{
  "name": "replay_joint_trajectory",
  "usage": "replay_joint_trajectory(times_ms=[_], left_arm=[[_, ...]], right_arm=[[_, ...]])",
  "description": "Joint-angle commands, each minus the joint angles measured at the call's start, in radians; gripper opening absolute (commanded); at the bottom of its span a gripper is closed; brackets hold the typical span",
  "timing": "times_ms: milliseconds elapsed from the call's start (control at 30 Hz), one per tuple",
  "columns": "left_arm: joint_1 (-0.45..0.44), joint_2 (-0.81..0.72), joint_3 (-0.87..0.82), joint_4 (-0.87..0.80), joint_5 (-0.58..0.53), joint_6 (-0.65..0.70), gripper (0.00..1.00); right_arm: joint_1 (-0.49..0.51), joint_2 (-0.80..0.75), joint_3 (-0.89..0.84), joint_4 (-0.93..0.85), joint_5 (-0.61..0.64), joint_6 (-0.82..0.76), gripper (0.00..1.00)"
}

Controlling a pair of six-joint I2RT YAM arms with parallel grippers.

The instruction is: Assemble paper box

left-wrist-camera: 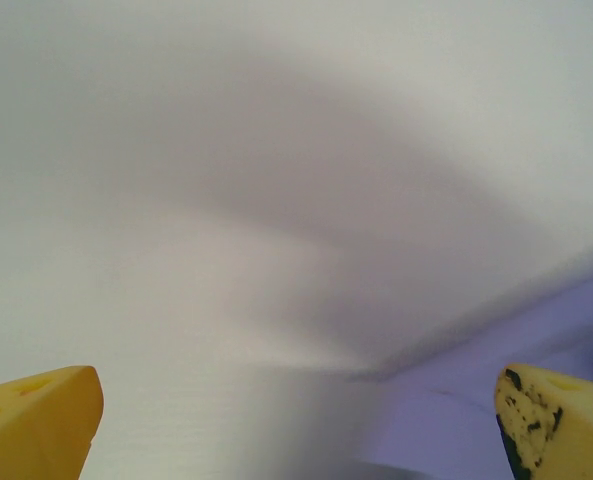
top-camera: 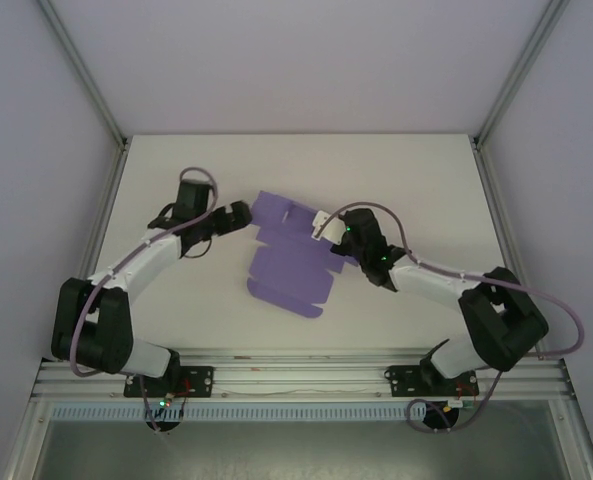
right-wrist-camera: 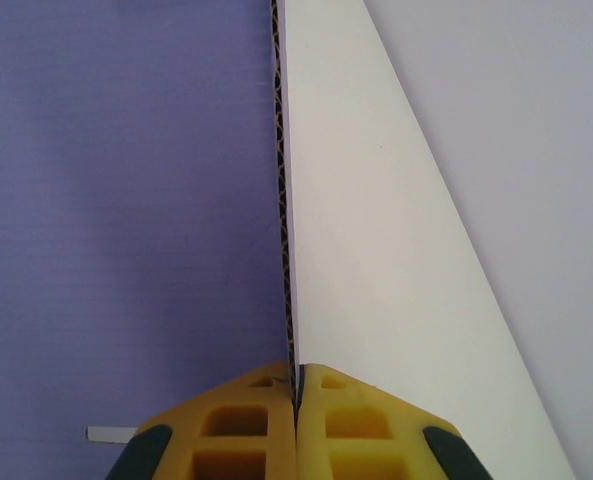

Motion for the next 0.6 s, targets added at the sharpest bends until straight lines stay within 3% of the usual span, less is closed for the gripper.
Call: replay_joint_trajectory(times_ms=[0, 233, 567], left_arm=[[0.023, -0.040, -0.098, 0.053, -0.019, 0.052, 1.00], [0.022, 0.015, -0.144, 0.188, 0.075, 0.079, 1.00], [0.017, 0.057, -0.214, 0.450, 0.391, 0.062, 0.96]], right_arm=[[-0.020, -0.048, 0.018, -0.064, -0.073, 0.049, 0.00], [-0.034, -0.065, 0.027, -0.080, -0.133, 0.084, 0.00], [-0.048, -0.051, 0.021, 0.005, -0.137, 0.175, 0.00]])
